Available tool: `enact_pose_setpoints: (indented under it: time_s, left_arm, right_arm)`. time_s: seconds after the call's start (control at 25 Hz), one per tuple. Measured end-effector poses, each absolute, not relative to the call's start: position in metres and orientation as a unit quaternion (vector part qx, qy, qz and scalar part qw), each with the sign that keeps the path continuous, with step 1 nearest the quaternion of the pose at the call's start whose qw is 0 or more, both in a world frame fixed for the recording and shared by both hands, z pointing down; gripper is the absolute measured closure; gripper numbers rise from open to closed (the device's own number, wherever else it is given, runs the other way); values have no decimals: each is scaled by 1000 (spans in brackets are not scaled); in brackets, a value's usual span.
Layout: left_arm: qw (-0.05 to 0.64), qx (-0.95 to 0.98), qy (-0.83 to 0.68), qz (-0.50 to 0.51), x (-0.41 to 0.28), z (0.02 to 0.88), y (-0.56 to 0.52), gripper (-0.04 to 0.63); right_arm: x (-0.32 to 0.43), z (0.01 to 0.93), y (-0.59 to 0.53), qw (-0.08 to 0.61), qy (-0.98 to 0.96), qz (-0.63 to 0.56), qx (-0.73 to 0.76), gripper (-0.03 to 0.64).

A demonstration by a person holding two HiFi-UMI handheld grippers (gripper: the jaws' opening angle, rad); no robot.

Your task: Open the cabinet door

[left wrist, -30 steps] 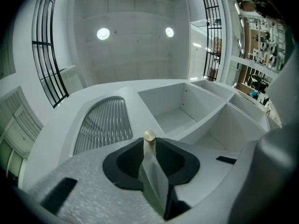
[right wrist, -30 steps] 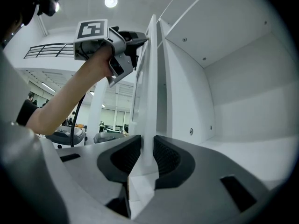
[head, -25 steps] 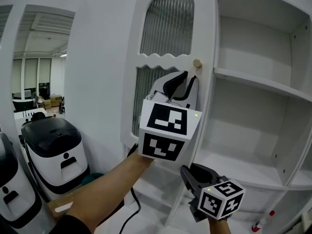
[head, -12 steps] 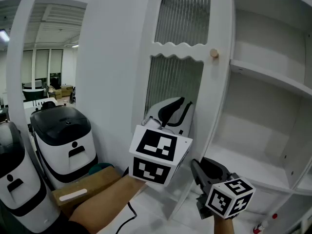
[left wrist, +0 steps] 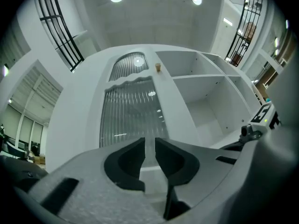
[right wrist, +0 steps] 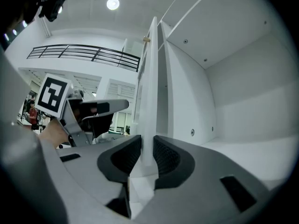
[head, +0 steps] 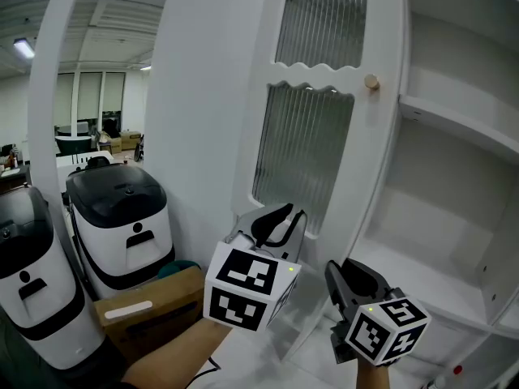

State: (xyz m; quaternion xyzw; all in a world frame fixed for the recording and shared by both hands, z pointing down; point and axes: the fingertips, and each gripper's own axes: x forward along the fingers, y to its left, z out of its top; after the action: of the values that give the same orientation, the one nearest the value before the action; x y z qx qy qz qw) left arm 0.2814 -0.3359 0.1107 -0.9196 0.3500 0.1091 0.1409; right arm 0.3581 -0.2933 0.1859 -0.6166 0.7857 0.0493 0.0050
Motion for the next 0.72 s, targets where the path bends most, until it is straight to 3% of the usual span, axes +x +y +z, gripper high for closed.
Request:
enact_pose_setpoints:
  time_s: [0.72]
  left_arm:
    - [100,-905,408,64,234,172,-328,581]
  right_arm:
    - [312,185,-272,20,805,63,-590,545]
